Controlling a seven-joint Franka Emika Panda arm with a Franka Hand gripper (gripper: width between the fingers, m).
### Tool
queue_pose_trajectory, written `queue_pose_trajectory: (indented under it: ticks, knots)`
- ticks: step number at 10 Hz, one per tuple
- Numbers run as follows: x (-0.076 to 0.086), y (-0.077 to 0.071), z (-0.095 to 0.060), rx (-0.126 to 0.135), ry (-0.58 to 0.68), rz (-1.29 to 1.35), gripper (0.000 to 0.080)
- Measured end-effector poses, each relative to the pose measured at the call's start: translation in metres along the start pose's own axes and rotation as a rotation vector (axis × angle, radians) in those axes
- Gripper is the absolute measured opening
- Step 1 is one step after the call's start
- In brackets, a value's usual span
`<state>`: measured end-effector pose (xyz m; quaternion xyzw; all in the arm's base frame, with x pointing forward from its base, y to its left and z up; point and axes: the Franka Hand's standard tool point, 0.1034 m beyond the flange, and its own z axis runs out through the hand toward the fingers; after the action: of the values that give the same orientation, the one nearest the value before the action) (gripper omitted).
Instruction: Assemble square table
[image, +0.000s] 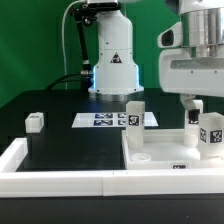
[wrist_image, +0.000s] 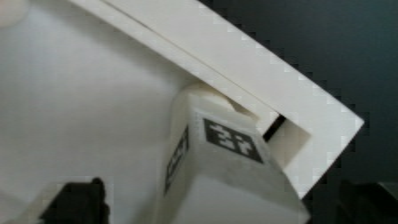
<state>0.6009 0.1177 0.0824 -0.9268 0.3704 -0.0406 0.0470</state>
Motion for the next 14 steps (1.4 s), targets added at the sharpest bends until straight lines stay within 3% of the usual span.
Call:
queue_pose_trajectory:
  ticks: [6, 12, 14]
  knots:
    - [-0.0006, 0.001, -0.0013, -0.034, -0.021, -0.486, 0.0649]
    - [0.0011, -0.0044, -0.0031, -0.037, 0.009, -0.68, 0.0649]
    - [0.0013, -0.0043, -0.0031, -0.037, 0.009, -0.678, 0.0368]
